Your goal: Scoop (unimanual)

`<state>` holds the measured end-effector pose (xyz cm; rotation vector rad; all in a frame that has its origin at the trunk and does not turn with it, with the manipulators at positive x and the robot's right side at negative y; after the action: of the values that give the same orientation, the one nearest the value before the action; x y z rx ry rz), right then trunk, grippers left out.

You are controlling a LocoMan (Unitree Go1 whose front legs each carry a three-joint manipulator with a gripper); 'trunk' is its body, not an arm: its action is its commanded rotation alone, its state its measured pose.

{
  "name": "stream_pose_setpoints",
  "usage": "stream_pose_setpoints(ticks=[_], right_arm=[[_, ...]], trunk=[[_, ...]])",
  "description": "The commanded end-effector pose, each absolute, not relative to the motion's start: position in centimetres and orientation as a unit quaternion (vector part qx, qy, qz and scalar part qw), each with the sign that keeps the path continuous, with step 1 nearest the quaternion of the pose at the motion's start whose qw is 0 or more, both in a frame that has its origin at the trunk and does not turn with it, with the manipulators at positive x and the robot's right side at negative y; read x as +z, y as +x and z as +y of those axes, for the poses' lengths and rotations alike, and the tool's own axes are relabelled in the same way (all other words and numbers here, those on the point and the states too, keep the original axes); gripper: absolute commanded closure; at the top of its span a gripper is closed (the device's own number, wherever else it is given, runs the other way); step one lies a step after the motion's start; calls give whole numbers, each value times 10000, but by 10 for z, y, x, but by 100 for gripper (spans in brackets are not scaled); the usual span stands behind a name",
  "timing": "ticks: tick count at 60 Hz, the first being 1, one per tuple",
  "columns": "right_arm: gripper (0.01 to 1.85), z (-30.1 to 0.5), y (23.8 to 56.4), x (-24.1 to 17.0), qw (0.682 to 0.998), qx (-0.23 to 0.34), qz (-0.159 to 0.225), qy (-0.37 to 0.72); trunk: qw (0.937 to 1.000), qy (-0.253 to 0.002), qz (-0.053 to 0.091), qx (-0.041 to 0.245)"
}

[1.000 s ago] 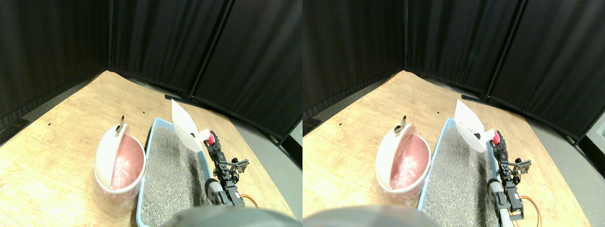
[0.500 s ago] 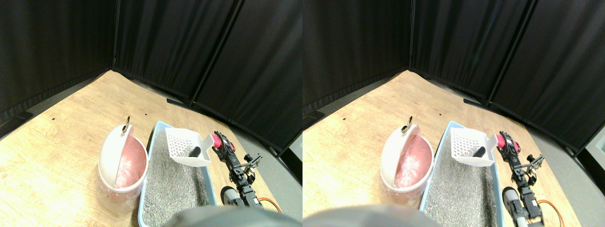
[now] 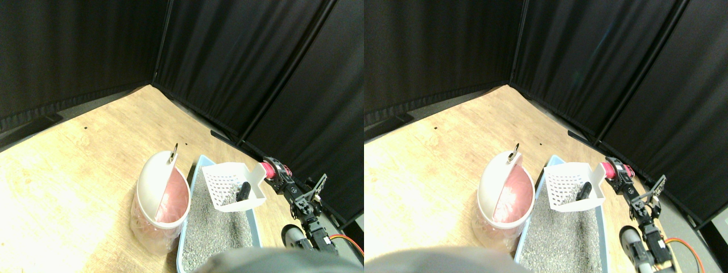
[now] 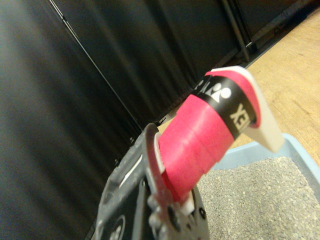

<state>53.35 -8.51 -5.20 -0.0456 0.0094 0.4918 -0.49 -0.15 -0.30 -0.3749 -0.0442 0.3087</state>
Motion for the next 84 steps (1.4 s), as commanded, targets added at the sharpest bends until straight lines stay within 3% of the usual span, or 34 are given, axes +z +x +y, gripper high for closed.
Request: stream_pose_setpoints(ticks=[1, 15, 28, 40, 54, 84], right_arm=[[180, -77, 532, -45, 9661, 2576, -117, -116], [180, -56, 533, -53, 9605, 2777, 42, -161], [180, -43, 539, -64, 9544, 2969, 214, -233], [180, -33, 544, -71, 9463, 3172, 225, -578], [180, -20, 542, -67, 9330, 3326, 535, -1264], [180, -11, 538, -55, 9274, 3176, 356, -1946]], trunk=[[9641, -1994, -95, 1753], [9562, -2151, -57, 1987], [9528, -2223, -48, 2066], [9524, -2254, -42, 2053], [9524, -2270, -45, 2035], [9525, -2283, -89, 2012]])
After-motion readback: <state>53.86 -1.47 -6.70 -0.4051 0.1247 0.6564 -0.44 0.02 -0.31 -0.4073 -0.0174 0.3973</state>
